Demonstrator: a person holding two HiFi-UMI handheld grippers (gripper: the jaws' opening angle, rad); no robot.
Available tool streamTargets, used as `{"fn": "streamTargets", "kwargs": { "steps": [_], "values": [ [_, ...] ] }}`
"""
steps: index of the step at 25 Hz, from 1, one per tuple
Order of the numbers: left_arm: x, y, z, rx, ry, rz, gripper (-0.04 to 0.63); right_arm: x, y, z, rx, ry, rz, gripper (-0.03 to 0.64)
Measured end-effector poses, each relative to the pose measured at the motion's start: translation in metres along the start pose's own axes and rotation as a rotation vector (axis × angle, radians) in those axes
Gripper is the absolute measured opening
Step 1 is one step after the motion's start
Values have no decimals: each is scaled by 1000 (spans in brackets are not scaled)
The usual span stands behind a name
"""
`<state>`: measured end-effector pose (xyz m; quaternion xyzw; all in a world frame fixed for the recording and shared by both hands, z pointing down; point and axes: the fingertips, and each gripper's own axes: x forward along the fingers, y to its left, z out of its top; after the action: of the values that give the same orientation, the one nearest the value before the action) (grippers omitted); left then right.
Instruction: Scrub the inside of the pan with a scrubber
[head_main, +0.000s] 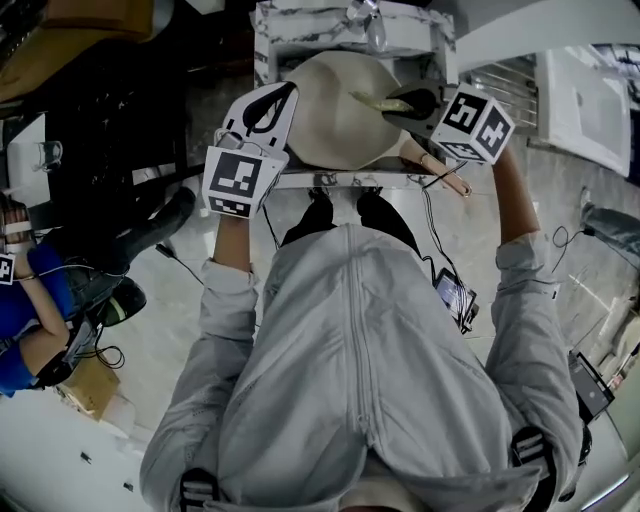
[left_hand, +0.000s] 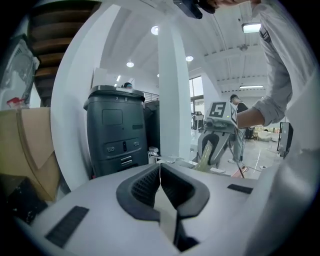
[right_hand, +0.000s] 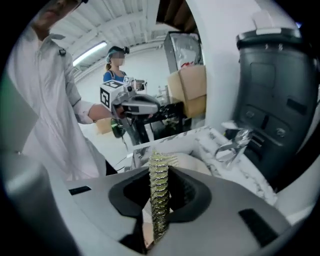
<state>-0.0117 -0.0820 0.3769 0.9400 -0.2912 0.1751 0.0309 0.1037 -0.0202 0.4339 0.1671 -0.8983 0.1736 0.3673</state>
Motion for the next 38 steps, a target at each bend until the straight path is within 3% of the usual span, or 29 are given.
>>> {"fn": "streamTargets", "kwargs": {
  "steps": [7,18,26,38],
  "values": [
    [1,-10,53,64,-67,68,23,-108,-26,33,21,-251,-369,98],
    [0,-32,143,180,-204,113,23,-257,-25,66,10,-545,-744,98],
    [-14,-31,187,206,-264,161,23,-310,-10,81,57,-713,-898,98],
    [-23,-35,208,264,-282,185,23,-306,2,97,-36,-688,-1053,98]
  ]
}}
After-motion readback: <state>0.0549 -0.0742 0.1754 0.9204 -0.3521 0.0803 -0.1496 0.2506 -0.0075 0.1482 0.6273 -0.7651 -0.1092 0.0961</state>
